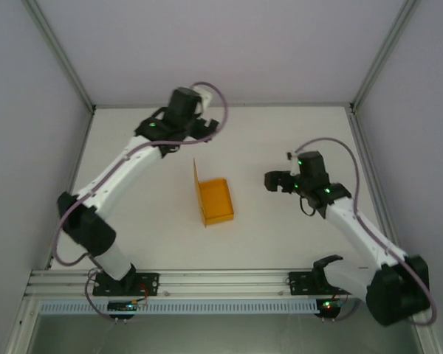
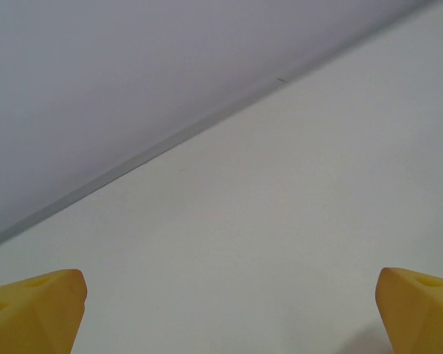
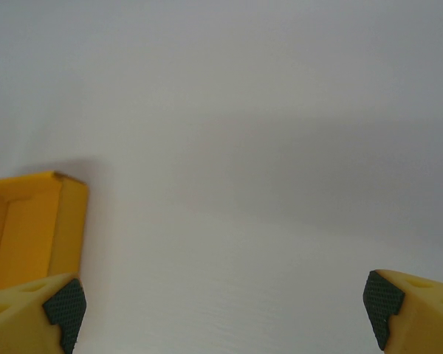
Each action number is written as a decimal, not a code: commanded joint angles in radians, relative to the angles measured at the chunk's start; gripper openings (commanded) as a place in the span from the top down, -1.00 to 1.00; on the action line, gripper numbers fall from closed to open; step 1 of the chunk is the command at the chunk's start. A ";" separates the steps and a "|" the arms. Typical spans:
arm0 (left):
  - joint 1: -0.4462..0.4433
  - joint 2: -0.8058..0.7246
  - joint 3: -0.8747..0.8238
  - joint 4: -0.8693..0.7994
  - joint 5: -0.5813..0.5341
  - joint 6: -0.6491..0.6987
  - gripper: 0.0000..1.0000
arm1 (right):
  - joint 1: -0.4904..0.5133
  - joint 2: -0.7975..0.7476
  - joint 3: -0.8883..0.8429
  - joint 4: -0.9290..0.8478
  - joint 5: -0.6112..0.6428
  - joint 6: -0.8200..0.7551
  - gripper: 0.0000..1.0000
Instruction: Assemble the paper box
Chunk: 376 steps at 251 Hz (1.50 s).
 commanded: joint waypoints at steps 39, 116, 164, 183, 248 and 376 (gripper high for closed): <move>0.239 -0.244 -0.465 0.045 0.131 -0.323 -0.99 | 0.175 0.483 0.389 -0.092 -0.263 -0.683 -0.87; 0.329 -0.538 -0.885 0.127 0.199 -0.437 -0.99 | 0.277 0.939 0.871 -0.460 -0.347 -1.057 -0.35; 0.335 -0.551 -0.883 0.143 0.201 -0.436 -0.99 | 0.298 1.066 1.000 -0.514 -0.295 -1.059 -0.06; 0.336 -0.536 -0.870 0.123 0.205 -0.430 -0.99 | 0.305 1.095 1.016 -0.512 -0.268 -1.044 0.10; 0.339 -0.549 -0.861 0.104 0.162 -0.425 -0.99 | 0.298 1.071 0.930 -0.346 -0.238 -0.860 0.74; 0.336 -0.504 -0.809 0.121 0.147 -0.424 -0.99 | 0.273 0.774 0.480 -0.310 0.369 0.332 0.77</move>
